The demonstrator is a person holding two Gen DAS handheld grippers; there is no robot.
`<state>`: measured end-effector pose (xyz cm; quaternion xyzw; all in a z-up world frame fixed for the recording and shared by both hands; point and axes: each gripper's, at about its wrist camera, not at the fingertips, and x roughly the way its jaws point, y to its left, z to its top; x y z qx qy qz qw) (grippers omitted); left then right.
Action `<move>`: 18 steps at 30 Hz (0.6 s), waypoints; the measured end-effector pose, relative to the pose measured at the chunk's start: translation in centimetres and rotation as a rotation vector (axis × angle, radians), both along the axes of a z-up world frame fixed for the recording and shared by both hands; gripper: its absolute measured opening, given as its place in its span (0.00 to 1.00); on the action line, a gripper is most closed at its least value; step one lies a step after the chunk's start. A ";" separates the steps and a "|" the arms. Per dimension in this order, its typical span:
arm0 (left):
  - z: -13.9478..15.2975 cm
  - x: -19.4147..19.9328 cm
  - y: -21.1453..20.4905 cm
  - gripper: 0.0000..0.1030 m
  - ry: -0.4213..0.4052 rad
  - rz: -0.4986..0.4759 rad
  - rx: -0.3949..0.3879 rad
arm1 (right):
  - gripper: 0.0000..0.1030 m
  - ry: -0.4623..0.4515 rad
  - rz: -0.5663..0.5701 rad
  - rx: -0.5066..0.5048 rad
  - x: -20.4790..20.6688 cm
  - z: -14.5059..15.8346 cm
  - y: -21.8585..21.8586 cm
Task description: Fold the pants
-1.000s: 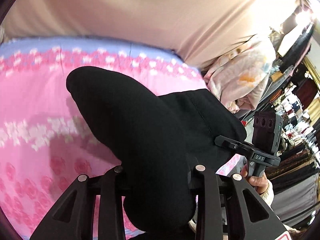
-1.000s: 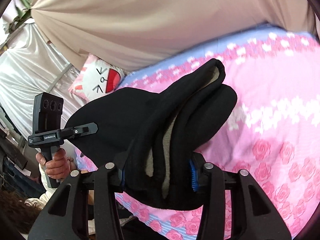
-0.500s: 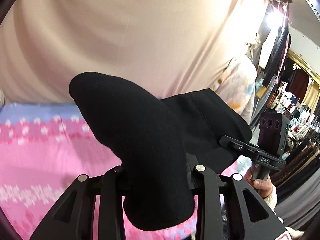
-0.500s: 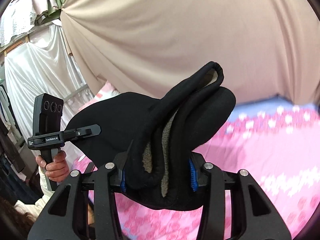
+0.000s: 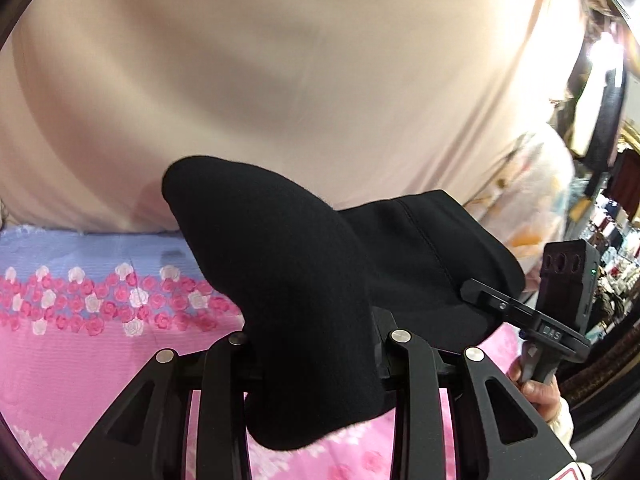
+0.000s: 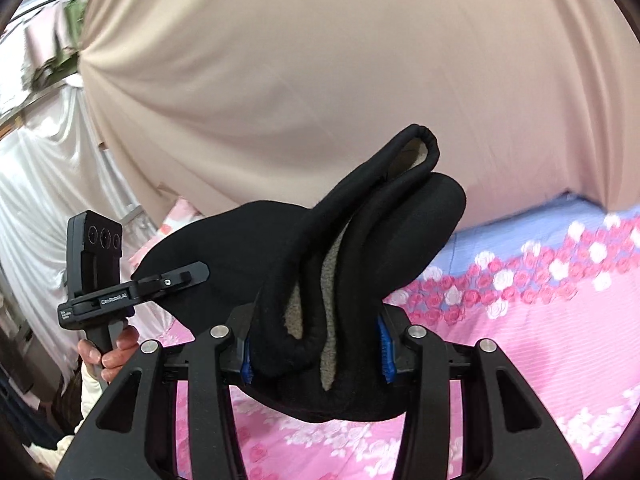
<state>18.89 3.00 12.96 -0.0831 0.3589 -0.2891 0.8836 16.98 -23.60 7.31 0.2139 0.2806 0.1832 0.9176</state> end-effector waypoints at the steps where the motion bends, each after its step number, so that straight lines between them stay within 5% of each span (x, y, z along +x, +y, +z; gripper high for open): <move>1: -1.1 0.8 0.0 0.27 0.001 0.007 0.003 | 0.42 0.019 -0.003 0.009 0.7 -1.2 -0.2; 11: -13.4 7.5 0.8 0.27 0.135 0.014 0.026 | 0.42 0.208 -0.038 0.046 5.9 -13.0 -1.2; 18: -16.3 7.2 1.6 0.32 0.162 -0.027 0.050 | 0.42 0.283 -0.041 0.070 5.9 -16.5 -1.8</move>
